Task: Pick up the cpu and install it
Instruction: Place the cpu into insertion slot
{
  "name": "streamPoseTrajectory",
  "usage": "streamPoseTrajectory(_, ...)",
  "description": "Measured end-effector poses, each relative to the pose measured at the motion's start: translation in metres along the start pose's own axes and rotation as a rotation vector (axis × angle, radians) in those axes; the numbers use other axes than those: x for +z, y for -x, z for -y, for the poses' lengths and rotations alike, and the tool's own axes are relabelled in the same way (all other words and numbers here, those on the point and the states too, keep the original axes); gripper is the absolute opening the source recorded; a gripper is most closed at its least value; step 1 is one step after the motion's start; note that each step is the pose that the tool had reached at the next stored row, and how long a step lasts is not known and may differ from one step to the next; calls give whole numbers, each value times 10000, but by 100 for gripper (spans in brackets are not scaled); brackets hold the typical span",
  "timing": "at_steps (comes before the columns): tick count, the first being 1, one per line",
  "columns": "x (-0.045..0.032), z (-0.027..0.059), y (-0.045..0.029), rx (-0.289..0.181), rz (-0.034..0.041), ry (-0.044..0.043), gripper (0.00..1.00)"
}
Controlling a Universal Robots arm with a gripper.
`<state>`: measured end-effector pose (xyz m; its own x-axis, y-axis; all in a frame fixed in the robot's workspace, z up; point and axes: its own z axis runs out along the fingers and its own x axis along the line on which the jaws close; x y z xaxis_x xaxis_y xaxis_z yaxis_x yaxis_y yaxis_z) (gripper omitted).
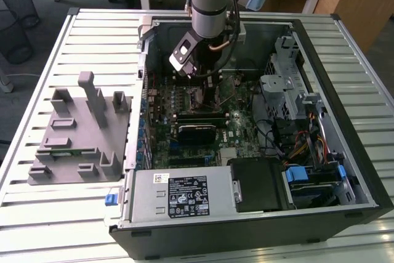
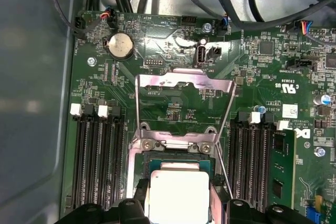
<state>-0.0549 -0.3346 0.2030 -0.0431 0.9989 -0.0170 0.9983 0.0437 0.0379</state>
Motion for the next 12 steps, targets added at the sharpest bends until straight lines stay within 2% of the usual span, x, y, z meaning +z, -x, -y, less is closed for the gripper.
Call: streamPoseTrajectory(12,42,1,-2,120,5,-2,54)
